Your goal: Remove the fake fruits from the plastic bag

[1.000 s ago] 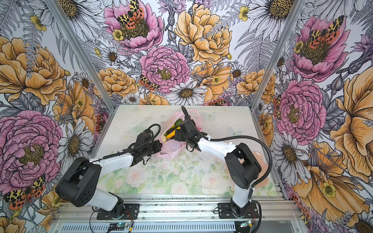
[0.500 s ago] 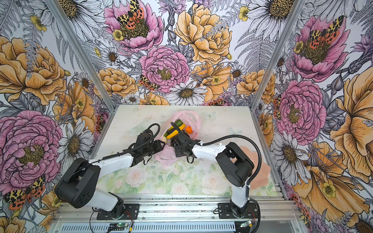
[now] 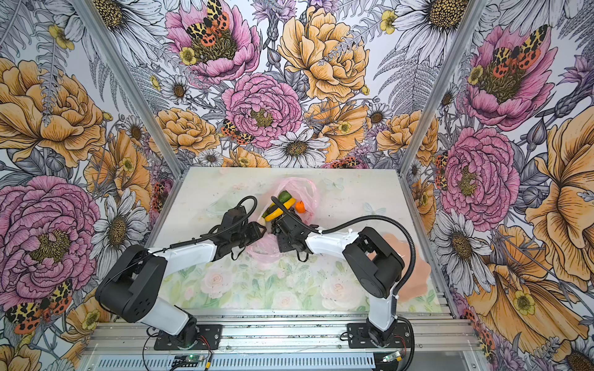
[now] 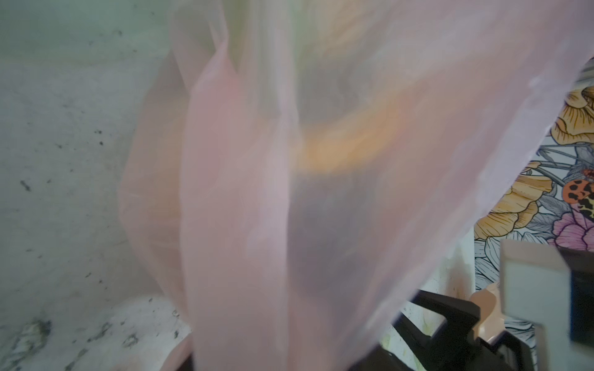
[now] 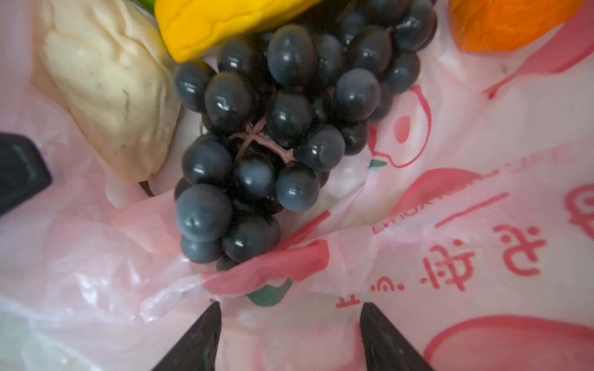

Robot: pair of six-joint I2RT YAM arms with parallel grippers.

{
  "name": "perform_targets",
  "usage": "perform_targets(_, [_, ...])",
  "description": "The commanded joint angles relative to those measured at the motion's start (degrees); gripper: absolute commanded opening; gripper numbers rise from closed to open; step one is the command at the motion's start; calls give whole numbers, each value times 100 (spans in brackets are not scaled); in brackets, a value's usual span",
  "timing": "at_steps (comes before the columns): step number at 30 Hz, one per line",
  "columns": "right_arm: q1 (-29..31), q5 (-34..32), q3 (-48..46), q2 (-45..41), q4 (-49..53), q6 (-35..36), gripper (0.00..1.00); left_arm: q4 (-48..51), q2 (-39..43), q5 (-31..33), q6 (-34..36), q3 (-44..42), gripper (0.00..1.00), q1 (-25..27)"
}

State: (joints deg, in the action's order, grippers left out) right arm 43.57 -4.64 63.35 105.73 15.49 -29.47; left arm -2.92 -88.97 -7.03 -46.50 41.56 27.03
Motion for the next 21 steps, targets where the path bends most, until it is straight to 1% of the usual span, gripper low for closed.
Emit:
perform_targets(1, [-205,127,-147,-13,-244,-42,69,46,-13,-10,45,-107,31,-22])
perform_targets(3, [-295,157,-141,16,-287,9,68,-10,-6,-56,37,-200,21,-111])
perform_targets(9, [-586,309,88,335,-580,169,68,-240,20,-186,33,-366,7,-417])
perform_targets(14, [-583,523,984,967,-632,371,67,-535,-65,-493,86,-306,1,-946])
perform_targets(17, [-548,592,1400,1137,-627,372,67,-471,-29,-545,181,-160,0,-1200])
perform_targets(21, [-417,488,1231,928,-623,372,68,-172,41,-525,433,84,0,-1207])
